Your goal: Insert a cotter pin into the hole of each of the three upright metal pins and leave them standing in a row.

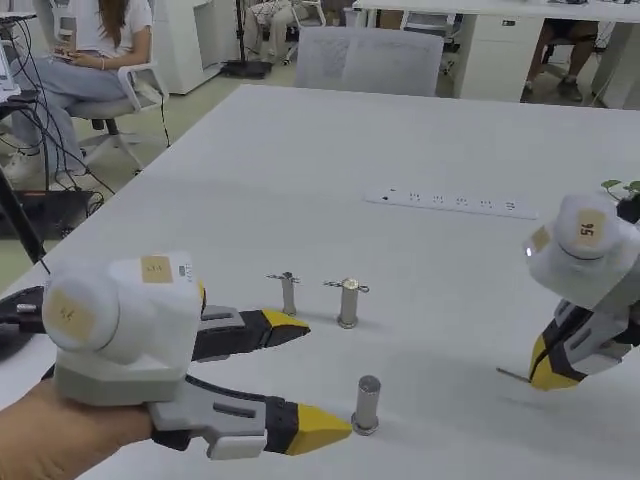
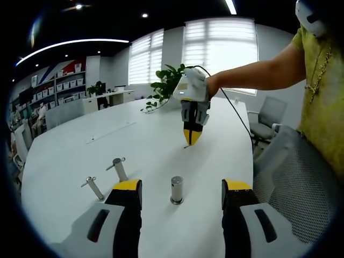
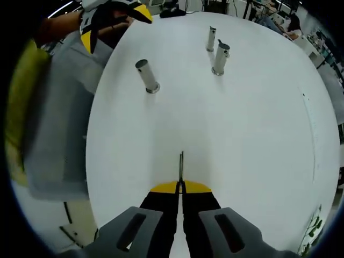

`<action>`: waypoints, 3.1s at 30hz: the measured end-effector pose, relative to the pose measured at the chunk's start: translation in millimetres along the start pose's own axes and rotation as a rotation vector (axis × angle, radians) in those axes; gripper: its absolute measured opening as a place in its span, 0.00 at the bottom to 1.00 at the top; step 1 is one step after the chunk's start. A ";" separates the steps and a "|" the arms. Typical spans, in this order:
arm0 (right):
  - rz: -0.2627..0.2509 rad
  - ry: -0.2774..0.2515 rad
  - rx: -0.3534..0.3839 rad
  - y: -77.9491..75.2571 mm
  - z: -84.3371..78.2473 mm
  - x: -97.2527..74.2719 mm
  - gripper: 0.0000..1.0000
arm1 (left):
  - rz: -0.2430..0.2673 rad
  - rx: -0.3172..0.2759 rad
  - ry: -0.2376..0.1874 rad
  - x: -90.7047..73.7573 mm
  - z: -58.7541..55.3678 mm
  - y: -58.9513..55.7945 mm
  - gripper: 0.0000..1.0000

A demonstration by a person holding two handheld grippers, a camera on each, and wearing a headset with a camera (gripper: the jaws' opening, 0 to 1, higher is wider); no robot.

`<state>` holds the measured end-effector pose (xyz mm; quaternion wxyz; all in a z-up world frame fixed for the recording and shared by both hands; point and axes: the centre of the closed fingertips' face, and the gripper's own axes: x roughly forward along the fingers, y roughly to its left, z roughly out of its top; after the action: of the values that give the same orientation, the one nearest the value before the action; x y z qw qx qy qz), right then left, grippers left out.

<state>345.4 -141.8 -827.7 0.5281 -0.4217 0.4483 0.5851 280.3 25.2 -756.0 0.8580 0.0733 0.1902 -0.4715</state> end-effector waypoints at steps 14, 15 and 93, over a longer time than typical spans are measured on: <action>0.065 0.003 -0.117 44.1 45.3 -14.1 0.02 | -0.095 0.088 -0.014 19.1 13.3 -23.1 0.49; 0.065 0.002 -0.124 44.9 48.0 -15.1 0.02 | -0.104 0.092 -0.014 21.1 14.2 -25.0 0.48; 0.156 -0.013 -0.203 87.2 78.4 -25.5 0.14 | -0.264 0.351 0.105 68.1 -5.7 -65.6 0.00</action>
<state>259.2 -75.4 -777.1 0.4384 -0.4329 0.4148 0.6696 256.9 -62.0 -784.6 0.7518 0.2204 0.1576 -0.6011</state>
